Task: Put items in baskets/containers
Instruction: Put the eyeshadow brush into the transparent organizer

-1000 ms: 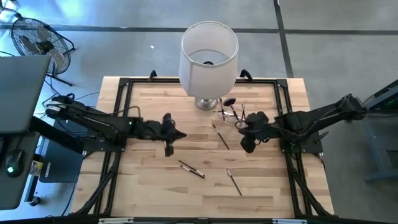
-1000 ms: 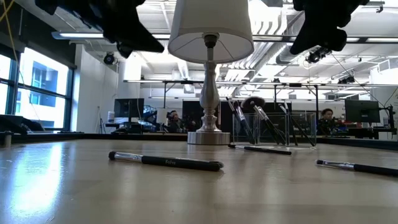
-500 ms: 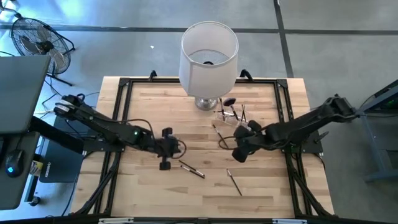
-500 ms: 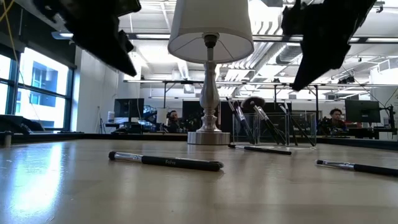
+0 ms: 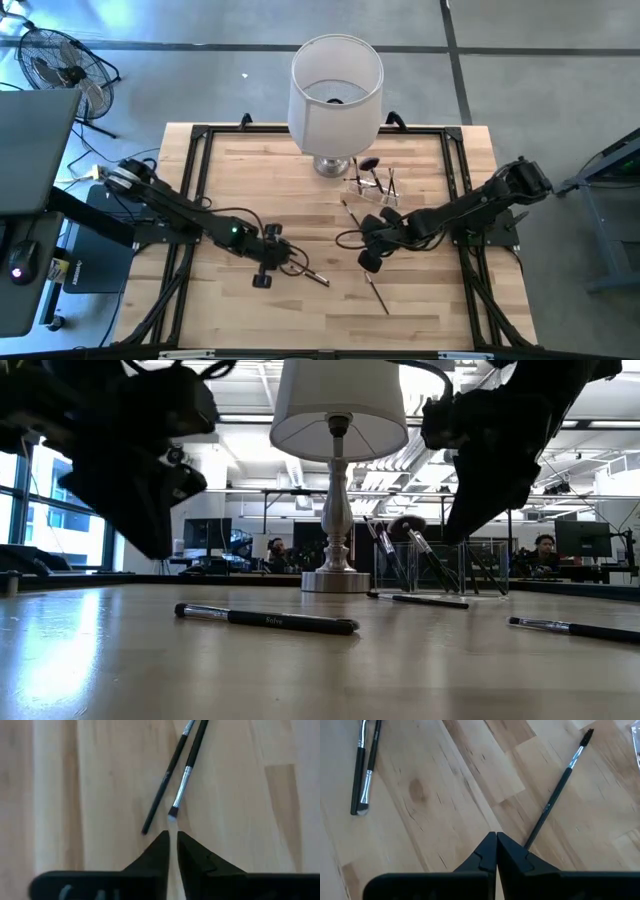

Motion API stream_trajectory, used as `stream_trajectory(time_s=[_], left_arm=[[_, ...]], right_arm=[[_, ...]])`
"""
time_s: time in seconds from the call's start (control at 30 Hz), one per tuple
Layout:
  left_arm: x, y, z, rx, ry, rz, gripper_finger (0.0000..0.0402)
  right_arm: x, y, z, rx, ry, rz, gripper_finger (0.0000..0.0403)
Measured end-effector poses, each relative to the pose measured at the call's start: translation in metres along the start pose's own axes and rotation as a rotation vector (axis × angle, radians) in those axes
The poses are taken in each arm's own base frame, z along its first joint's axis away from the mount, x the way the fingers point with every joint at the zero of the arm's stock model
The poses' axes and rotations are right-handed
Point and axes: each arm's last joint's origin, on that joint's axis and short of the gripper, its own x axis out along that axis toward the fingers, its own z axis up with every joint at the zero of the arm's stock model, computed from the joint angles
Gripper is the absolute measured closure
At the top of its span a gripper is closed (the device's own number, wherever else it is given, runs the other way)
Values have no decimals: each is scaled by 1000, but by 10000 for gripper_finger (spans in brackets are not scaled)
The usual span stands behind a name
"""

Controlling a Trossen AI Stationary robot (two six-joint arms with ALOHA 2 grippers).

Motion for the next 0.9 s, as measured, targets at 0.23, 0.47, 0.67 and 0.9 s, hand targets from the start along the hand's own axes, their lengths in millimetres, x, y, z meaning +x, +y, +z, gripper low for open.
stream_trajectory(time_s=[0.23,0.47,0.67,0.9], left_arm=[[19,-3,0,16,11,-39,318],[33,-3,-5,21,51,-11,301],[40,-3,-7,23,68,3,300],[42,-3,-7,31,57,29,300]], right_arm=[[0,1,0,2,-4,7,400],[0,1,1,2,-9,9,397],[0,1,1,-14,-9,15,401],[0,2,1,-14,-6,20,396]])
